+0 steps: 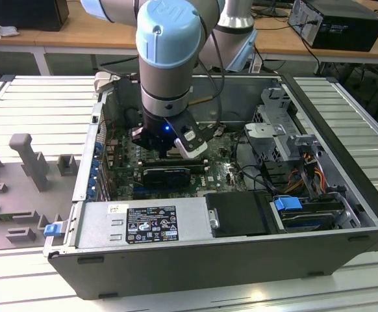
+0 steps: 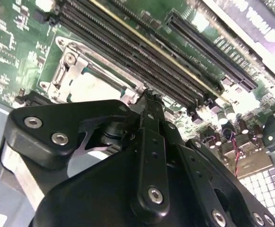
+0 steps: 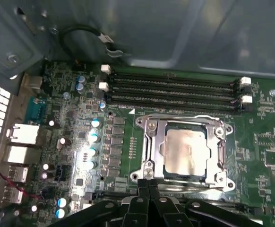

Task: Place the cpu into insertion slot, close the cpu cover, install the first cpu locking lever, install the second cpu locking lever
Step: 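Install the second cpu locking lever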

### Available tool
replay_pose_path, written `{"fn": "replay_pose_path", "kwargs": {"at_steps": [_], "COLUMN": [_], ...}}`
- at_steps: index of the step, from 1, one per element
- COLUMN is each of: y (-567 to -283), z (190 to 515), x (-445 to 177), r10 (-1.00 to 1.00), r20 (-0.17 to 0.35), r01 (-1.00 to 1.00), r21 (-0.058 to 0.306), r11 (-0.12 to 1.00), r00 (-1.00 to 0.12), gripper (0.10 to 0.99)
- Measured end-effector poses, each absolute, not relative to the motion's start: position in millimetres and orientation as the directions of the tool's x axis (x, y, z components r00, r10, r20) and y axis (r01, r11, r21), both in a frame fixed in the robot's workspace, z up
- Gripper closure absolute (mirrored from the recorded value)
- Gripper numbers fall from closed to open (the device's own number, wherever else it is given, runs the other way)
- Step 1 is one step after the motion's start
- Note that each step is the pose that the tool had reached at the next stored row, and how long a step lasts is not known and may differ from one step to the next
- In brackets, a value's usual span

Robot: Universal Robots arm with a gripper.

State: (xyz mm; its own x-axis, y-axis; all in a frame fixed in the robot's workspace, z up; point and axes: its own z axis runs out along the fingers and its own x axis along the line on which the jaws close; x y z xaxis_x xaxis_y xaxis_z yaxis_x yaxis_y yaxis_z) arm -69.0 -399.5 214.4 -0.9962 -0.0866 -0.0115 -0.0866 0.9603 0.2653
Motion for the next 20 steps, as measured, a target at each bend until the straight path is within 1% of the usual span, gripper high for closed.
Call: {"fn": "replay_pose_path", "kwargs": {"at_steps": [8,13,18,20], "y": [-408,-408,-408,-408], "z": [210,200,195,192], "x": [-72,-73,-74,-78], "r10": [-0.088,-0.088,-0.088,-0.089], "r20": [-0.015,-0.017,-0.02,-0.02], "r01": [-0.089,-0.089,-0.09,-0.091], "r21": [0.285,0.298,0.332,0.339], "r11": [0.955,0.951,0.939,0.936], "r00": [-0.996,-0.996,-0.996,-0.996], "gripper": [0.98,0.98,0.98,0.98]}}
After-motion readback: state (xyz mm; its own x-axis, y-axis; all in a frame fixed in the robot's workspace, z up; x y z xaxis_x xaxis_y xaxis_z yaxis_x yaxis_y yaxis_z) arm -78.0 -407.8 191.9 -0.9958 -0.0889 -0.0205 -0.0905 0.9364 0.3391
